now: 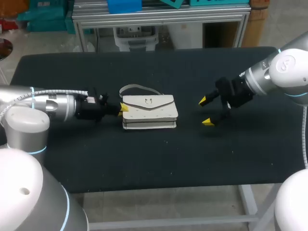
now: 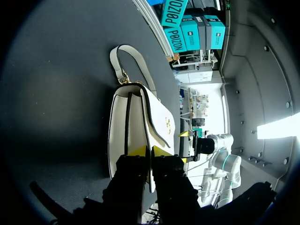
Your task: Pick up the bag, open it, inspect its contents, close it, and place it on the opposite side
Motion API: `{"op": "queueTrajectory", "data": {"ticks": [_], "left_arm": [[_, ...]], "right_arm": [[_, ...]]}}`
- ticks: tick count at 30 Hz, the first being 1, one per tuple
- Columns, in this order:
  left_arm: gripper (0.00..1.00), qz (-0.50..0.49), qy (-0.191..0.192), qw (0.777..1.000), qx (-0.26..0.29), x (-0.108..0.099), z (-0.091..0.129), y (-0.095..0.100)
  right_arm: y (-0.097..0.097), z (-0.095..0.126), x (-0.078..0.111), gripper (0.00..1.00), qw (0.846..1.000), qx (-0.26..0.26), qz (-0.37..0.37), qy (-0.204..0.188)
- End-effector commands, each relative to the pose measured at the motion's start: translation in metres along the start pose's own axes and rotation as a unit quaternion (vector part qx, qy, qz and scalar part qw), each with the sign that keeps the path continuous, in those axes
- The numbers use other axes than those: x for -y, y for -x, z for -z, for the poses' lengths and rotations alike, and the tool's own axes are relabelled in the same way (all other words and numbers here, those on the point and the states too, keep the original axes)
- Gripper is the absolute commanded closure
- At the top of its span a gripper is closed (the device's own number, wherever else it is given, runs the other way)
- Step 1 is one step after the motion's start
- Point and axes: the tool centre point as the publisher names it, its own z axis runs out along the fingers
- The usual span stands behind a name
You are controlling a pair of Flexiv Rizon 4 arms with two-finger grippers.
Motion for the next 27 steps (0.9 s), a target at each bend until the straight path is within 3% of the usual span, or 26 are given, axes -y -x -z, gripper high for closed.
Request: {"op": "queueTrajectory", "data": {"ticks": [1, 8, 9, 10, 14, 20, 27], "left_arm": [[1.0, -0.003, 0.001, 1.0, -0.003, -0.001, -0.006, -0.002], [0.98, 0.001, -0.013, 1.0, -0.011, -0.008, -0.013, -0.003], [0.21, 0.002, -0.011, 1.0, -0.011, -0.01, -0.014, -0.002], [0.0, 0.002, -0.011, 1.0, -0.01, -0.011, -0.014, -0.002], [0.0, -0.001, -0.016, 1.0, -0.006, -0.011, -0.012, -0.001], [0.0, -0.037, -0.036, 0.998, 0.026, 0.002, 0.012, -0.006], [0.0, -0.086, -0.036, 0.993, 0.067, 0.023, 0.039, -0.014]], "right_arm": [[0.0, 0.0, 0.001, 0.0, 1.0, -0.001, 0.0, 0.001], [0.0, 0.0, 0.001, 0.0, 1.0, -0.001, 0.0, 0.001], [0.0, 0.0, 0.001, 0.0, 1.0, -0.001, 0.0, 0.001], [0.0, 0.0, 0.001, 0.0, 1.0, -0.001, 0.0, 0.001], [0.0, 0.0, 0.001, 0.0, 1.0, -0.001, 0.0, 0.001], [0.0, 0.0, 0.001, 0.0, 1.0, -0.001, 0.0, 0.001], [-0.005, 0.006, -0.02, 0.0, 0.999, 0.013, 0.027, -0.043]]}}
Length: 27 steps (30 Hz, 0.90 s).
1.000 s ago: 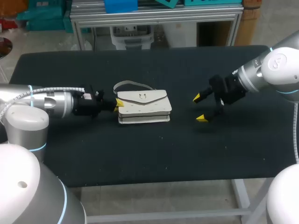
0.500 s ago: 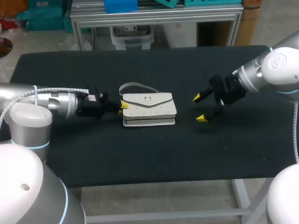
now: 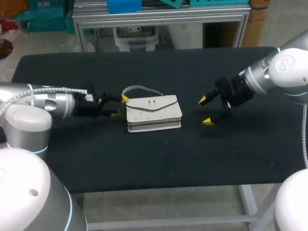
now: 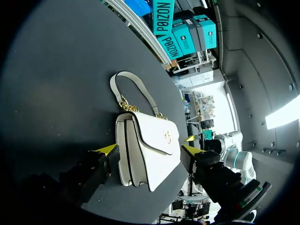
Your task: Pick up the bag, open it, inspect its contents, close it, and place it on the opposite side
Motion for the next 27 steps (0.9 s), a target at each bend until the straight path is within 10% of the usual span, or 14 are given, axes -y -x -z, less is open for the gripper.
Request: {"op": "queueTrajectory", "data": {"ticks": [1, 9, 27], "left_arm": [[0.0, -0.026, 0.026, 0.999, 0.03, 0.011, 0.022, -0.006], [0.0, -0.133, 0.029, 0.987, 0.087, 0.036, 0.035, -0.011], [0.0, -0.281, 0.162, 0.937, 0.128, 0.048, 0.05, -0.012]], "right_arm": [[-0.007, 0.004, -0.02, 0.0, 0.999, 0.015, 0.008, -0.039], [-0.012, 0.007, -0.05, 0.0, 0.995, 0.034, 0.038, -0.082], [-0.021, -0.001, -0.077, 0.0, 0.987, 0.061, 0.068, -0.136]]}}
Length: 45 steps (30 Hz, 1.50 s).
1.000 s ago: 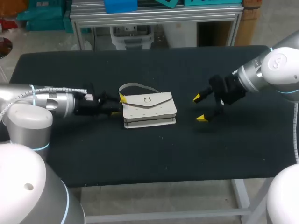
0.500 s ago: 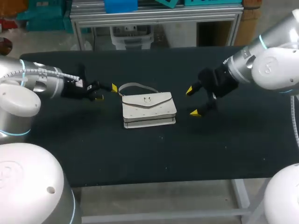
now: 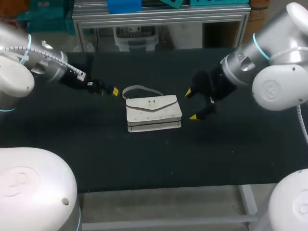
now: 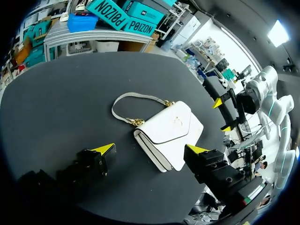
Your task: Pick up the bag, open it, inspect its contents, close it, and place it on the opposite side
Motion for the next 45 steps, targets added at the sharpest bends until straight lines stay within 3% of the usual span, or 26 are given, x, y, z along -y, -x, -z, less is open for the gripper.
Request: {"op": "queueTrajectory", "data": {"ticks": [1, 9, 13, 16, 19, 21, 25, 38, 41, 45], "left_arm": [[0.0, 0.001, 0.042, 0.999, -0.002, 0.005, 0.002, 0.002], [0.0, 0.001, 0.042, 0.999, -0.002, 0.005, 0.002, 0.002], [0.0, -0.099, 0.059, 0.993, -0.029, 0.011, 0.014, -0.008], [0.0, -0.215, 0.1, 0.969, -0.068, 0.015, 0.025, -0.014], [0.0, -0.333, 0.155, 0.926, -0.091, 0.014, 0.028, -0.017], [0.0, -0.422, 0.181, 0.882, -0.101, 0.007, 0.026, -0.02], [0.0, -0.521, 0.279, 0.801, -0.093, -0.004, 0.014, -0.025], [0.0, -0.521, 0.279, 0.801, -0.093, -0.004, 0.014, -0.025], [0.0, -0.556, 0.271, 0.783, -0.07, -0.003, 0.014, -0.024], [0.0, -0.574, 0.27, 0.768, -0.085, 0.001, 0.012, -0.025]], "right_arm": [[-0.006, -0.004, -0.007, 0.0, 0.999, 0.017, -0.003, -0.036], [-0.01, -0.017, -0.014, 0.0, 0.997, 0.036, -0.003, -0.072], [-0.009, -0.022, -0.015, 0.0, 0.996, 0.043, 0.002, -0.084], [-0.008, -0.026, -0.015, 0.0, 0.995, 0.046, 0.004, -0.092], [-0.008, -0.031, -0.016, 0.0, 0.993, 0.053, 0.006, -0.105], [-0.007, -0.034, -0.016, 0.0, 0.992, 0.057, 0.009, -0.109], [-0.006, -0.041, -0.016, 0.0, 0.991, 0.066, 0.019, -0.119], [0.0, -0.056, -0.018, 0.0, 0.984, 0.087, 0.022, -0.155], [0.0, -0.057, -0.018, 0.0, 0.982, 0.095, 0.031, -0.161], [0.0, -0.059, -0.018, 0.0, 0.977, 0.118, 0.039, -0.172]]}}
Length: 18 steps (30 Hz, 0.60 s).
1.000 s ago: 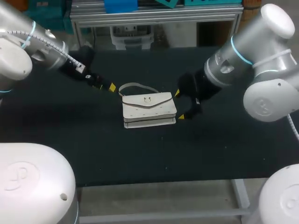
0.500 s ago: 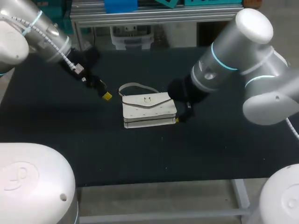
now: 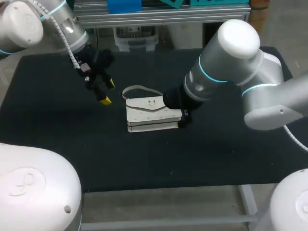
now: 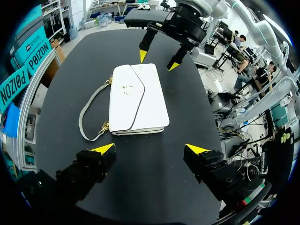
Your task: Pick up the bag, open it, inspect its contents, close it, and place it on the opposite side
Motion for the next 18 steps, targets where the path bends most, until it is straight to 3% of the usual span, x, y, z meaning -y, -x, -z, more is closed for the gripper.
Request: {"op": "queueTrajectory", "data": {"ticks": [1, 5, 7, 13, 18], "left_arm": [[0.0, -0.123, 0.066, 0.99, -0.018, 0.007, 0.001, 0.007], [0.0, -0.138, 0.065, 0.988, -0.032, 0.008, -0.003, 0.007], [0.0, -0.14, 0.071, 0.987, -0.038, 0.008, -0.006, 0.007], [0.0, -0.155, 0.085, 0.983, -0.05, 0.009, -0.013, 0.003], [0.0, -0.16, 0.091, 0.981, -0.061, 0.009, -0.017, 0.001]], "right_arm": [[-0.004, -0.005, -0.005, 0.0, 0.998, 0.056, -0.001, -0.013], [-0.004, -0.009, -0.006, 0.0, 0.997, 0.076, -0.001, -0.026], [-0.003, -0.01, -0.007, 0.08, 0.996, 0.083, 0.0, -0.034], [0.002, -0.012, -0.01, 0.1, 0.994, 0.096, 0.015, -0.05], [0.006, -0.017, -0.011, 0.23, 0.993, 0.099, 0.029, -0.059]]}}
